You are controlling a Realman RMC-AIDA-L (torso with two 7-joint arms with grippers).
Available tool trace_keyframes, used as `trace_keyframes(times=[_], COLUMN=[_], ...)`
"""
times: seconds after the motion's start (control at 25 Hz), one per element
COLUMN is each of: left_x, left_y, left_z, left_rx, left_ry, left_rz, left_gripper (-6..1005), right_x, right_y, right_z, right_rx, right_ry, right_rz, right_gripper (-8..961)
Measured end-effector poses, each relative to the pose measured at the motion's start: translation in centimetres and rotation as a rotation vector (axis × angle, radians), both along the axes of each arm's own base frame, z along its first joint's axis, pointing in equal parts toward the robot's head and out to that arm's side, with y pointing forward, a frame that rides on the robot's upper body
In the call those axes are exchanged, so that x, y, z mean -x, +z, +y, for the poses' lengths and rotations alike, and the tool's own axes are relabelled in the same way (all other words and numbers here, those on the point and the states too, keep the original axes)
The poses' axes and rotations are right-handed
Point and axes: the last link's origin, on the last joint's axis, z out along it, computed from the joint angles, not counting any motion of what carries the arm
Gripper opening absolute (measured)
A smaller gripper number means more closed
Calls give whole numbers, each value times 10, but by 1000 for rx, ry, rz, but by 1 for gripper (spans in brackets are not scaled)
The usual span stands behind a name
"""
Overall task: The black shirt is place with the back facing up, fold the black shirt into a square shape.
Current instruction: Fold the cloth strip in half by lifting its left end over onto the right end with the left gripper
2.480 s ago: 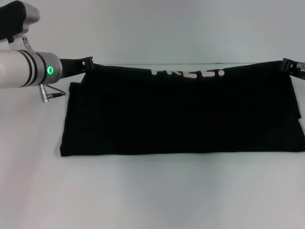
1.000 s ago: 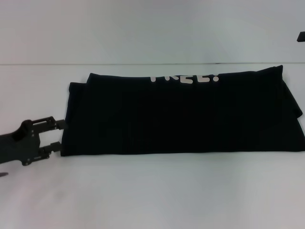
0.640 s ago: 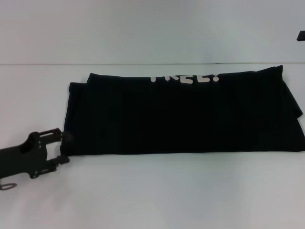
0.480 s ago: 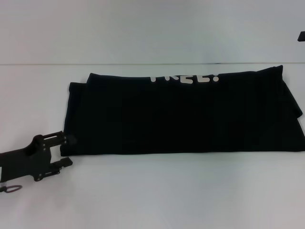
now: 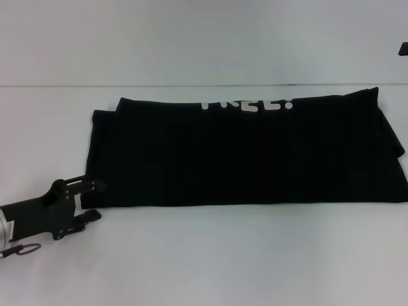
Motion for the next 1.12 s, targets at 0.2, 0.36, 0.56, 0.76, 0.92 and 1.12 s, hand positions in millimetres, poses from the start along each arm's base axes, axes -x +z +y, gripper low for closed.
trace_keyframes(times=[0.2,0.36,0.56,0.76,0.92,1.12], left_x=[-7,-19,-43,-53,-50,-28], left_y=[-5,-11,-23,-24,-10,4], left_z=[10,23,38,45,44,35], left_rx=[-2,-2,23,-7,-73,-81], left_ry=[-3,-27,-104,-154,-176,-126], left_rz=[6,11,23,27,-6,29], left_gripper=[705,705,705,705,704,704], right_x=[0,-1,-2,-2,-3,-2], right_y=[0,0,0,1,1,1], right_z=[0,-1,-2,-2,-2,-2], right_rx=[0,-2,-3,-3,-2,-5], right_ry=[0,-2,-6,-5,-5,-5], right_rz=[2,3,8,10,12,21], right_gripper=[914,914,914,914,914,913])
